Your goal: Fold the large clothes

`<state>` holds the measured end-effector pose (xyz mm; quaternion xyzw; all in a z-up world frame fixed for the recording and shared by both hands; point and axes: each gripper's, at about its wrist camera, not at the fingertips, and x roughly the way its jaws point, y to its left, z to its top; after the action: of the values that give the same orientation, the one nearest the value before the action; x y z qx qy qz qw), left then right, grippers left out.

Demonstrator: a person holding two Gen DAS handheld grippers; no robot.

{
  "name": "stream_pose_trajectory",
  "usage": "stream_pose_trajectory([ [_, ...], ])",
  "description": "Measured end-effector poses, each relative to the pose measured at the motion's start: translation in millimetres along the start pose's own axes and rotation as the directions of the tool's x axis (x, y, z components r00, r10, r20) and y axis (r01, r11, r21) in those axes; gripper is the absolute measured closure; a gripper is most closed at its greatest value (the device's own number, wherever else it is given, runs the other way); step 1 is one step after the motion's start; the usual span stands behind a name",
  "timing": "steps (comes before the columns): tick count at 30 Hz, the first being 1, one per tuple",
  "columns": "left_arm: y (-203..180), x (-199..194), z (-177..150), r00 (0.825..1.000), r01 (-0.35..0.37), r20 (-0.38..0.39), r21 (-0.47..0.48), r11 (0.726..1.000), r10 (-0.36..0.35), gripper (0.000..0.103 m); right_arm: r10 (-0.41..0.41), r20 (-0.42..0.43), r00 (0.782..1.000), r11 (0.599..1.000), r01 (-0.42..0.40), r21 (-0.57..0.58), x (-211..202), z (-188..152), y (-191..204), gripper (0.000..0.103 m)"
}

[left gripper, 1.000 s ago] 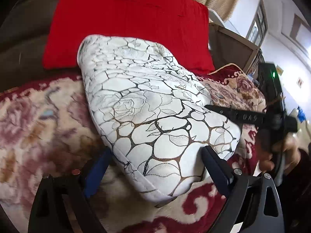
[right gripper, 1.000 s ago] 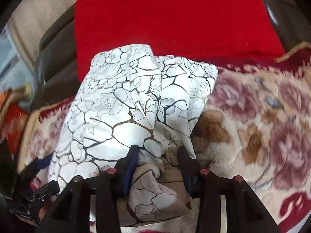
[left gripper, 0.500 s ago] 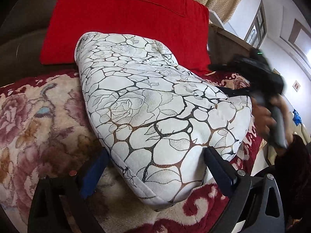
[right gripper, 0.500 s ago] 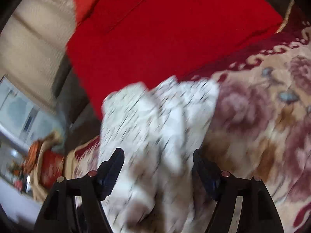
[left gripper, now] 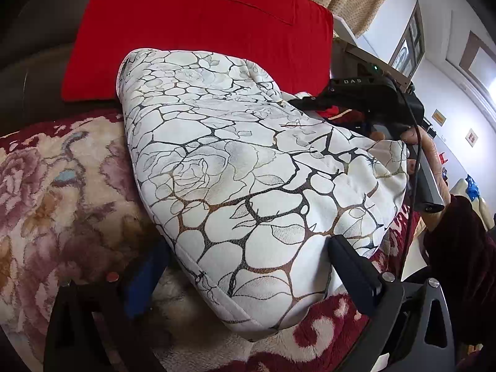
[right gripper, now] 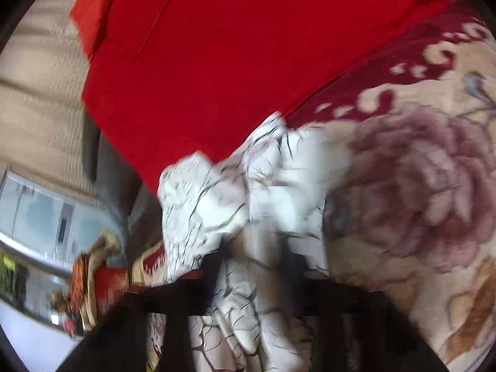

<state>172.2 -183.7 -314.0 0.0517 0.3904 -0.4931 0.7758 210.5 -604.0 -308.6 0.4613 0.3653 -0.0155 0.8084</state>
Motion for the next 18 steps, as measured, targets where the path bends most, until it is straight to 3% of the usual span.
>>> stream_pose_trajectory([
  [1, -0.3, 0.9, 0.0, 1.000, 0.000, -0.001, -0.002, 1.000, 0.000, 0.000, -0.002, -0.015, 1.000, 1.000, 0.002, -0.009, 3.5, -3.3, 5.5, 0.077],
  [4, -3.0, 3.0, -1.4, 1.000, -0.001, -0.002, -0.002, 1.000, 0.001, 0.000, 0.091, -0.011, 0.996, 0.994, -0.092, -0.054, 6.2, -6.6, 24.0, 0.077],
  [6, -3.9, 3.7, -1.7, 1.000, -0.001, -0.002, -0.005, 1.000, 0.001, 0.000, 0.061, -0.018, 0.998, 0.989, -0.063, -0.137, 11.6, -11.8, 39.8, 0.077],
  [8, -4.6, 5.2, -1.0, 1.000, 0.001, -0.001, -0.010, 1.000, -0.001, 0.000, 0.044, -0.052, 0.998, 0.994, -0.048, -0.097, 29.8, -10.6, 32.9, 0.074],
  [9, -6.1, 6.2, -0.8, 1.000, -0.001, 0.001, -0.008, 1.000, 0.001, 0.000, 0.020, -0.061, 0.998, 0.997, -0.024, -0.069, 36.8, -8.8, 26.8, 0.069],
  [10, -6.6, 7.4, -0.4, 1.000, -0.002, 0.001, -0.006, 1.000, 0.002, 0.000, -0.008, -0.062, 0.998, 0.999, 0.006, -0.037, 41.5, -7.0, 20.9, 0.054],
  [13, -6.7, 8.9, -0.5, 1.000, 0.003, -0.003, -0.004, 1.000, -0.003, 0.000, 0.053, -0.057, 0.997, 0.998, -0.054, -0.023, 40.2, -6.6, 27.2, 0.023],
  [15, -7.0, 9.8, 0.1, 1.000, 0.004, -0.004, -0.003, 1.000, -0.004, 0.000, 0.051, -0.044, 0.998, 0.995, -0.055, -0.089, 36.9, -9.2, 45.3, 0.016],
  [18, -7.4, 10.5, 0.9, 1.000, 0.001, -0.004, 0.000, 1.000, -0.001, 0.000, -0.078, -0.036, 0.996, 0.982, 0.071, -0.174, 50.1, -15.3, 64.0, 0.016],
])
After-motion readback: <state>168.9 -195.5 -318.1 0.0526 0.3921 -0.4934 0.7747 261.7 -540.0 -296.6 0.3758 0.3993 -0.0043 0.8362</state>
